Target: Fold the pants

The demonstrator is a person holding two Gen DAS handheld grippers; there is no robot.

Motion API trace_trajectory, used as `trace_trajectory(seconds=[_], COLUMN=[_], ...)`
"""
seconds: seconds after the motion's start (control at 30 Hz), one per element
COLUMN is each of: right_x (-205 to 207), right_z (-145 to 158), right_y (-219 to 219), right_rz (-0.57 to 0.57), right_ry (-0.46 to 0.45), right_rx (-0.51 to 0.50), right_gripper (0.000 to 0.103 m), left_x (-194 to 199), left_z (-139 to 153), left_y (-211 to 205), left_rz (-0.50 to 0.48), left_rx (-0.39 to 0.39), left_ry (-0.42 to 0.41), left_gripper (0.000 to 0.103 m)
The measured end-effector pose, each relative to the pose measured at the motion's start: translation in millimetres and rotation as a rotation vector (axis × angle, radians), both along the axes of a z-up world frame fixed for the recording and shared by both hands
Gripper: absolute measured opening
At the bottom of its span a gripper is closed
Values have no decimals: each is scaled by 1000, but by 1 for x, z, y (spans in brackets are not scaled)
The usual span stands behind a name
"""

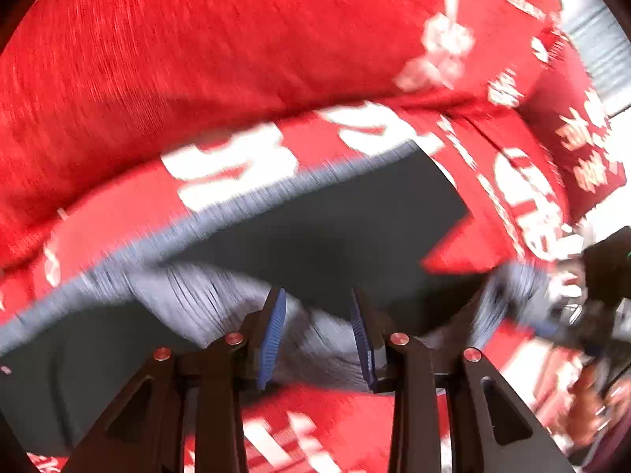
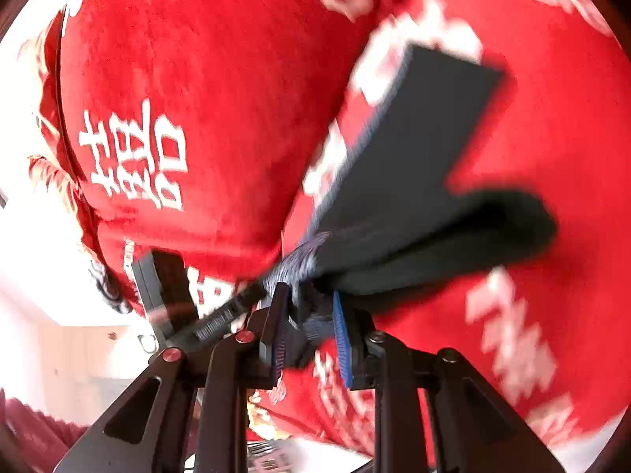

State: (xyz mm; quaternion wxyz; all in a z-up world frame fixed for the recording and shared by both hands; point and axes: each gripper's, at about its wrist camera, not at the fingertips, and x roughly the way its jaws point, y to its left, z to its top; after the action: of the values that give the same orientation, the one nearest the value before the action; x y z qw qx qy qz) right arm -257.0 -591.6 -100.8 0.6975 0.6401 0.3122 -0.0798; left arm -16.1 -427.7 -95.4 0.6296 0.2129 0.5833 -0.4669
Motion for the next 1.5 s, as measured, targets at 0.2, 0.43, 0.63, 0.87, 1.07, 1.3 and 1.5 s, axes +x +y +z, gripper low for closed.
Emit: trace_trajectory(seconds=[0.2,0.43,0.63,0.87,1.07,1.3,1.5], right_x=[57,52,-17,-8,-21,-17,-24], right_z=[-4,9,-43,-56,-58,-89,-74], right_y=[-100,-117,-101,-119,-103,-117,-111], right_rz=[39,-9,-71,-85,-66,-206,-83], right_ry=[137,202,335,260,322,241,364], right_rx=[-66,-165,-73,-84,-37,62,-44], right_gripper=[26,68,57,10,68,12,24], left_x=[49,53,43,44,49,43,19], left_z=[28,-18,-80,-64,-57,-85,-73], left_y=[18,50,74,63,38,17,17], left_rz=[147,213,290,306,304,335,217], left_rx=[-45,179,333,286,251,267,299], left_ry=[-148,-222,-179,-214,-222,-191,-218], left_gripper=[88,88,88,89,89,89,89])
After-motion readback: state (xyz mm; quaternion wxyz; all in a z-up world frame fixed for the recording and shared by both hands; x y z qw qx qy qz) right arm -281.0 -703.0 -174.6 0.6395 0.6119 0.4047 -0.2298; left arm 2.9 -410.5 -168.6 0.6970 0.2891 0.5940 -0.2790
